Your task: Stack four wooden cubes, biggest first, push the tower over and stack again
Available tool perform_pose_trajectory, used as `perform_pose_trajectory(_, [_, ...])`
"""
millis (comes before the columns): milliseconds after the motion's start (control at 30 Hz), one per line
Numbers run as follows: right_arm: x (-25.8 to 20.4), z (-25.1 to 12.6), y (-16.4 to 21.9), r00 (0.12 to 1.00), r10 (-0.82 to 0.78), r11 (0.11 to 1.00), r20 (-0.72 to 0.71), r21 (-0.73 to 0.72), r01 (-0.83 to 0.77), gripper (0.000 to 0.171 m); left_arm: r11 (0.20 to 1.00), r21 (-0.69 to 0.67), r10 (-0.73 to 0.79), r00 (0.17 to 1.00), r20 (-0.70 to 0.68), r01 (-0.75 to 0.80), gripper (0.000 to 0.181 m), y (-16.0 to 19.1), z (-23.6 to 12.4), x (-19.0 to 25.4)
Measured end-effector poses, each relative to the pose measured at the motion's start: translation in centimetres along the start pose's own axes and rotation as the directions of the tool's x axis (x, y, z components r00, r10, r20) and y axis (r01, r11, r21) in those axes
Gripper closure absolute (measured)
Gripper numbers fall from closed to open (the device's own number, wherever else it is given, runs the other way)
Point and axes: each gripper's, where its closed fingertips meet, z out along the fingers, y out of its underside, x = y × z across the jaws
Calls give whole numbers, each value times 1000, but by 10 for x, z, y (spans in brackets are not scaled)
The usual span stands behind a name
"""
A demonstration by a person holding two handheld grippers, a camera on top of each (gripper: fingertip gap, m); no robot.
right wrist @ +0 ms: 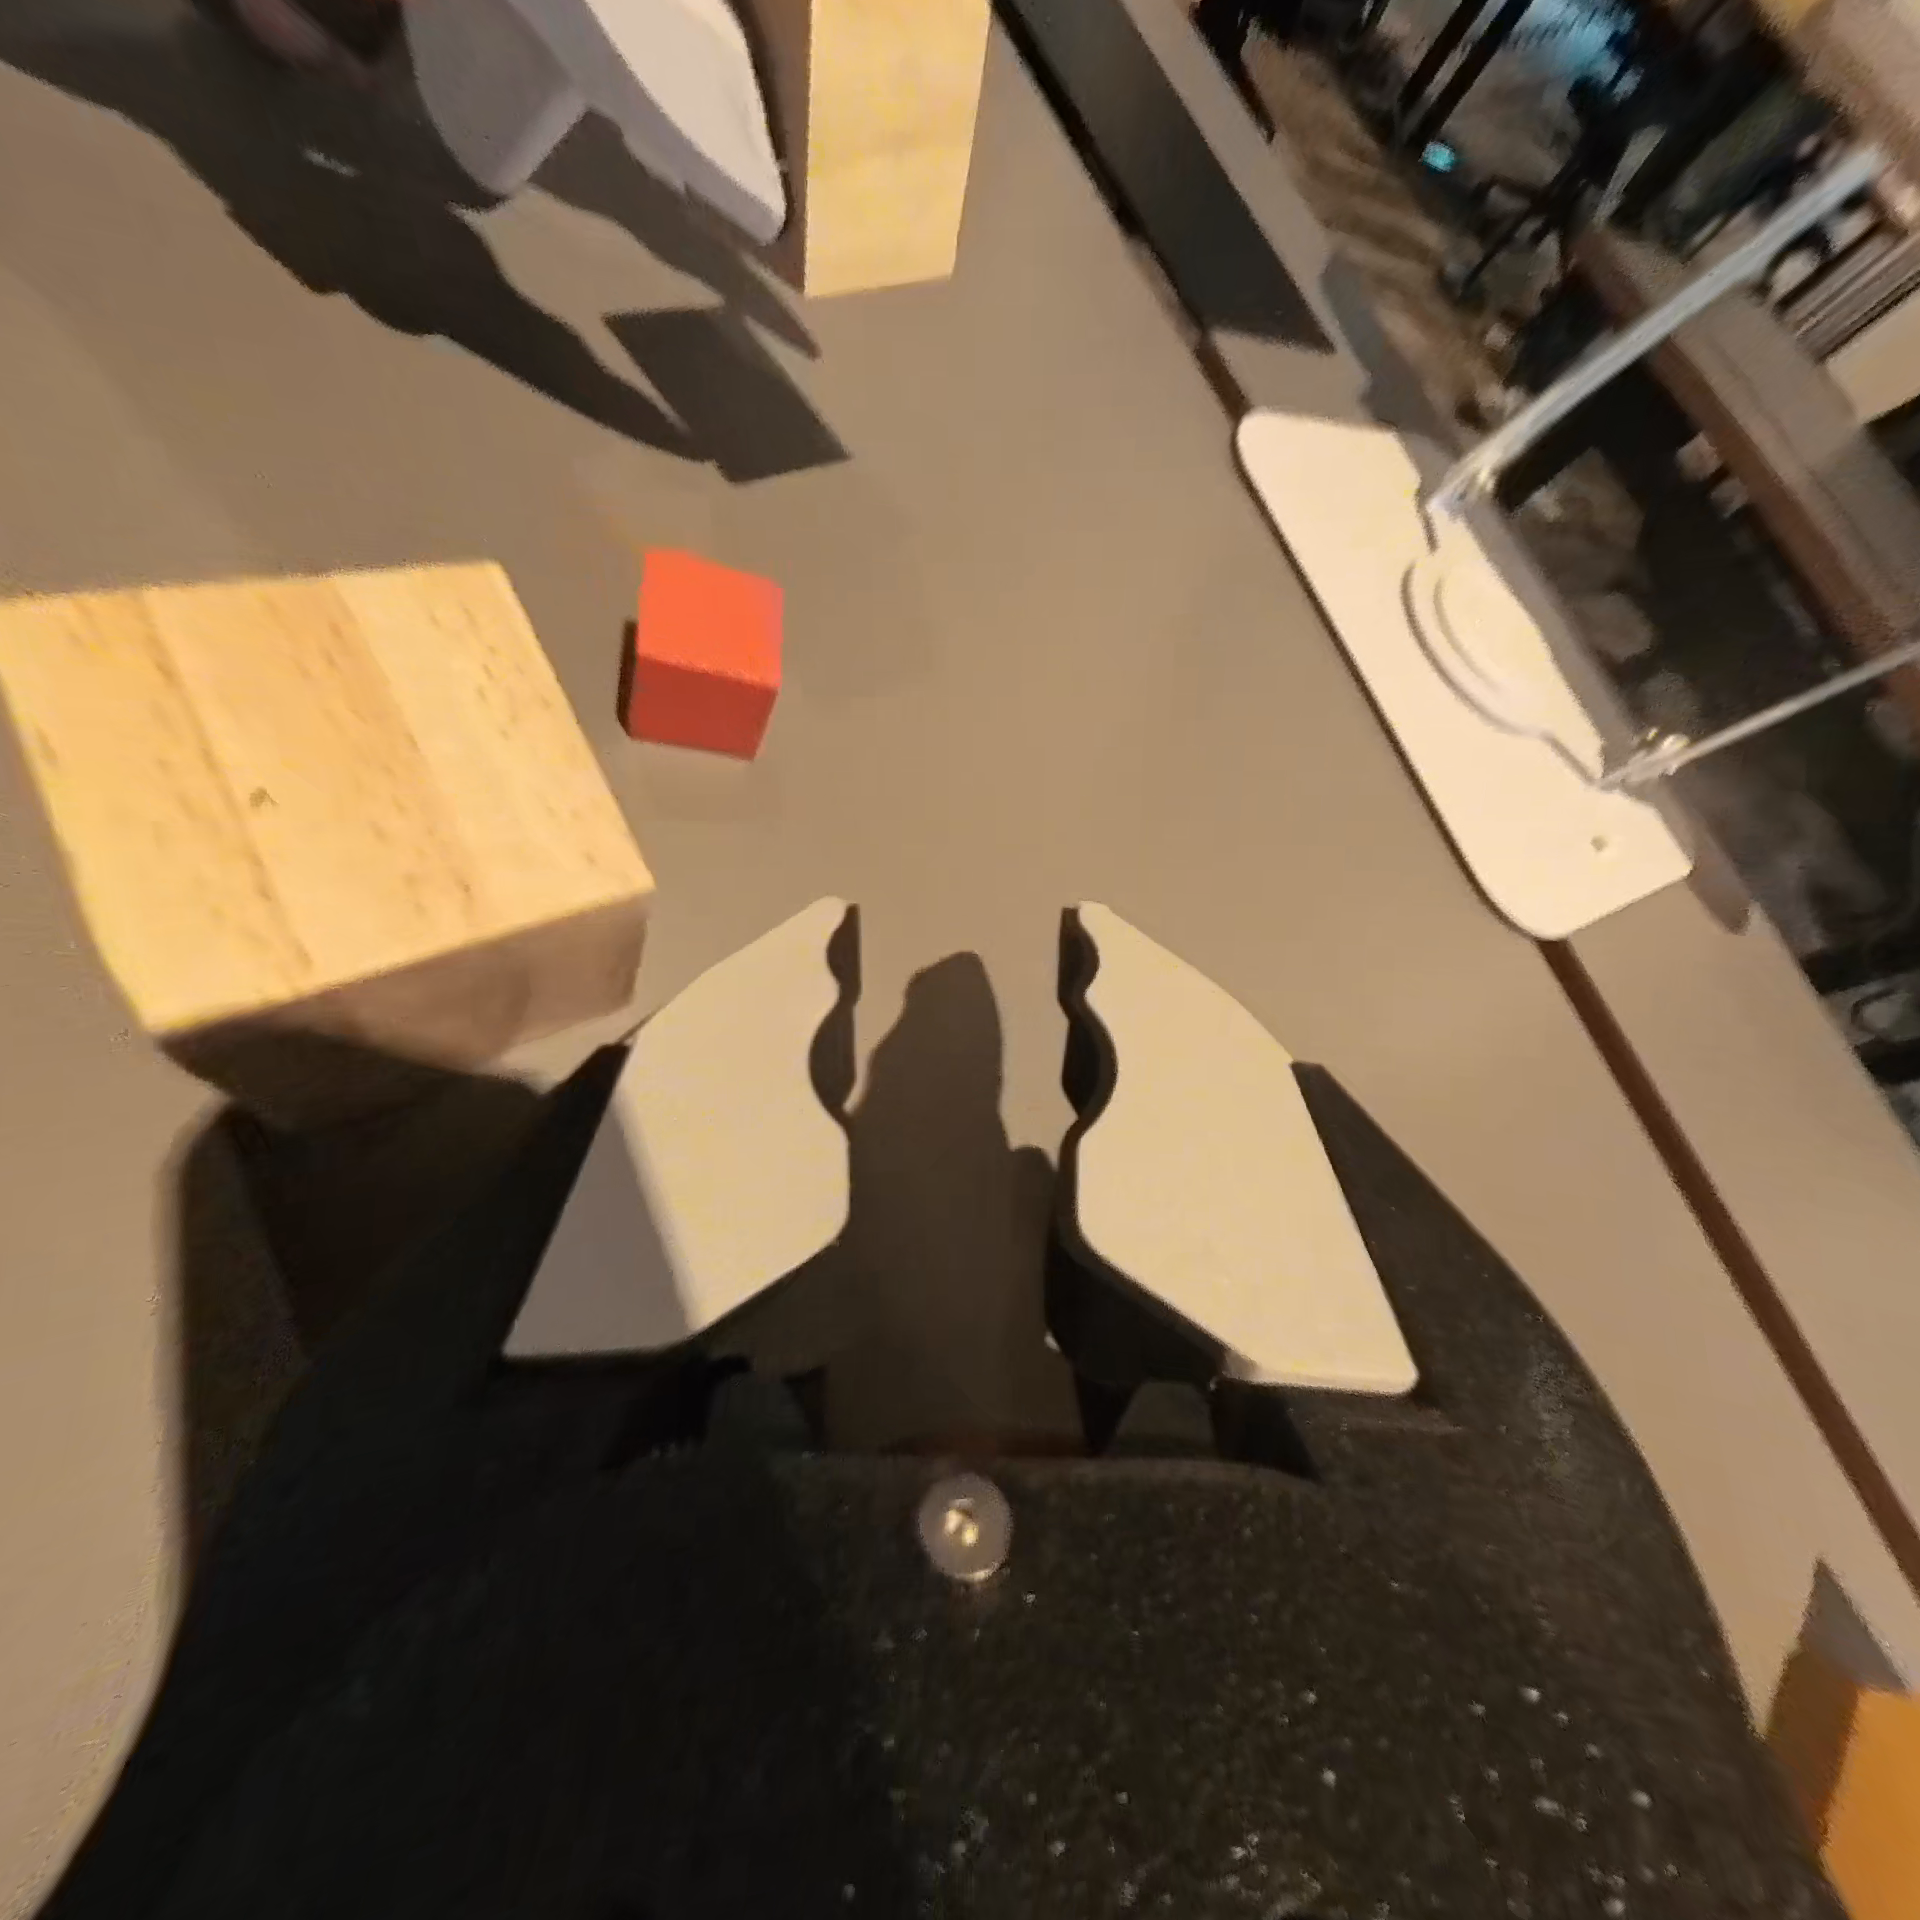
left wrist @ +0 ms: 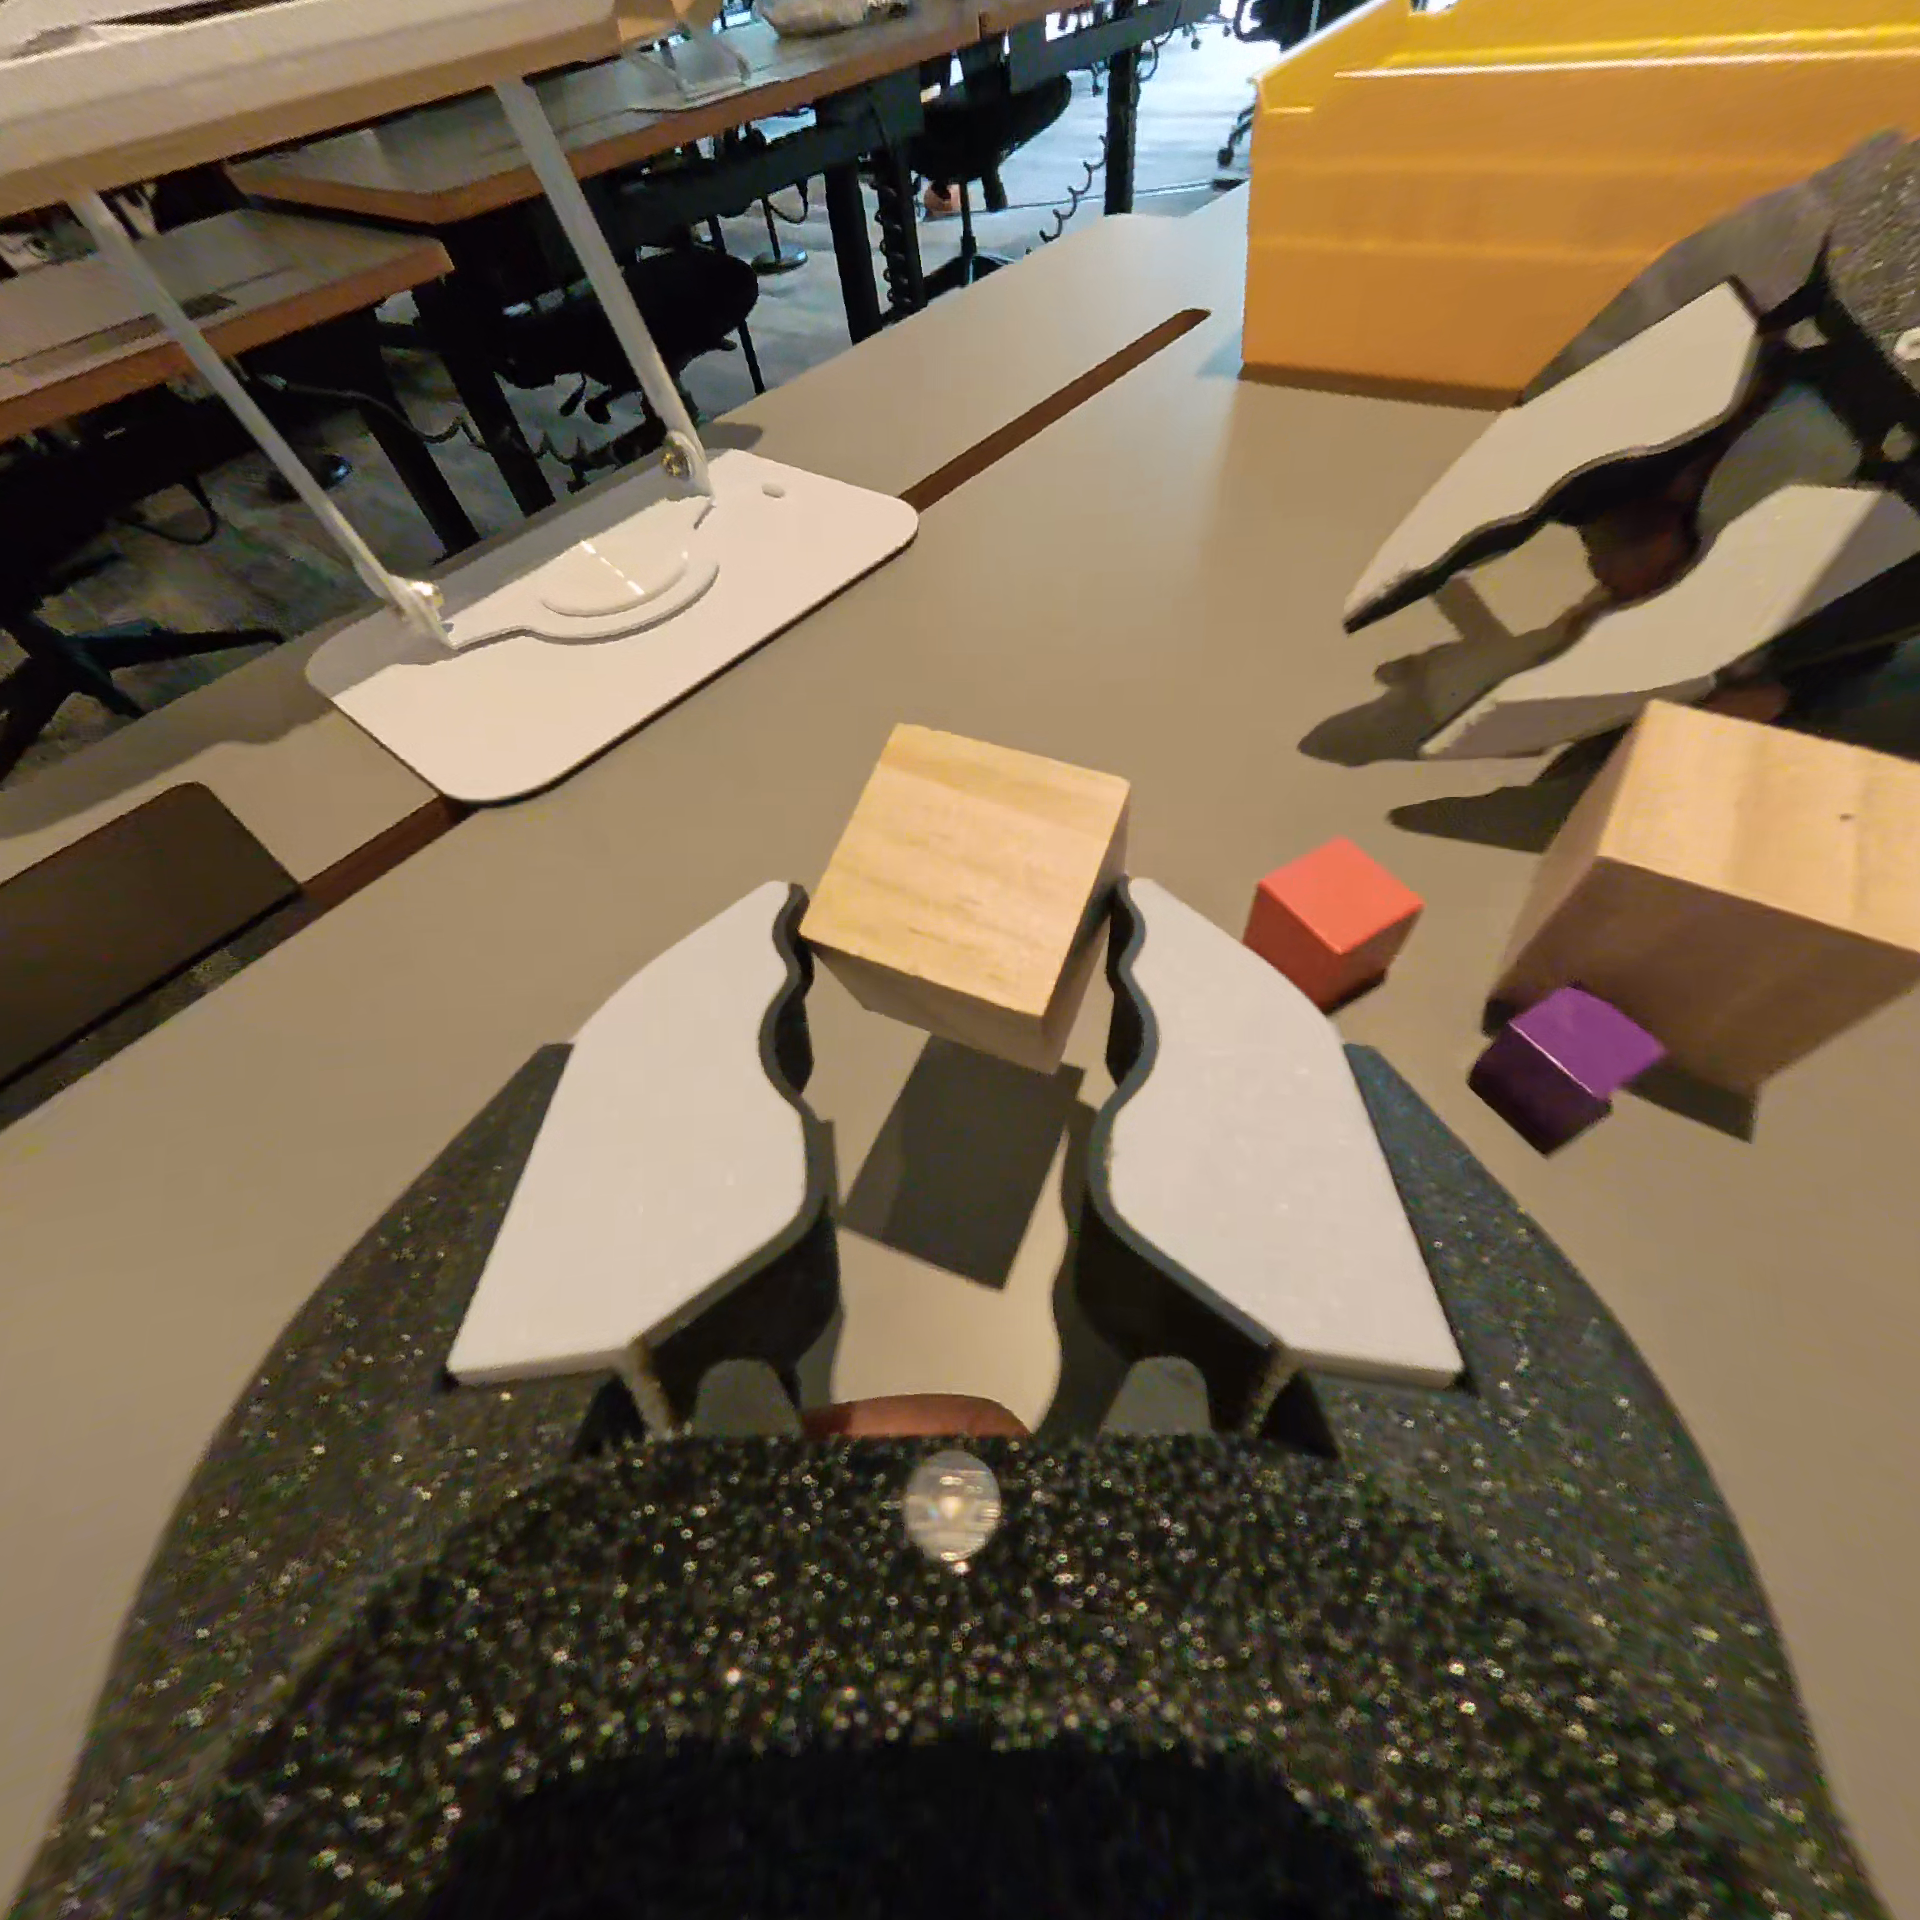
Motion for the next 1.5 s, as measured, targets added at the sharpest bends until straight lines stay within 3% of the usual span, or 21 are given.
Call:
perform_pose_trajectory(33, [-1, 3, -6, 1000, -14, 1000, -8, 19, 14, 136, 1000, 0, 0, 1000, -2, 0, 127, 1, -4, 2])
perform_pose_trajectory(267, [-25, 11, -17, 992, -104, 994, 69, 37, 102, 133, 1000, -9, -29, 994, -107, 28, 127, 4, -19, 28])
perform_pose_trajectory(467, [-51, 5, -24, 977, -126, 991, 172, 66, 116, 128, 1000, 19, -1, 990, -138, 4, 127, -13, -28, 48])
perform_pose_trajectory(733, [-37, 20, -28, 986, -19, 1000, 164, 27, 15, 126, 997, 70, 57, 948, -312, -37, 127, -32, -45, 101])
perform_pose_trajectory(1067, [-44, 36, -35, 977, 31, 999, 210, -20, -27, 120, 998, 58, 42, 954, -297, -26, 127, -32, -43, 101])
perform_pose_trajectory(1200, [-47, 42, -35, 979, 29, 999, 204, -47, -20, 124, 998, 60, 42, 951, -307, -25, 127, -33, -43, 104])
perform_pose_trajectory(1300, [-48, 45, -36, 979, 38, 998, 198, -63, -26, 141, 997, 60, 56, 942, -331, -39, 127, -34, -44, 110])
perform_pose_trajectory(1500, [-41, 40, -38, 980, 82, 996, 181, -32, -78, 143, 991, 66, 131, 899, -417, -114, 127, -35, -50, 134])
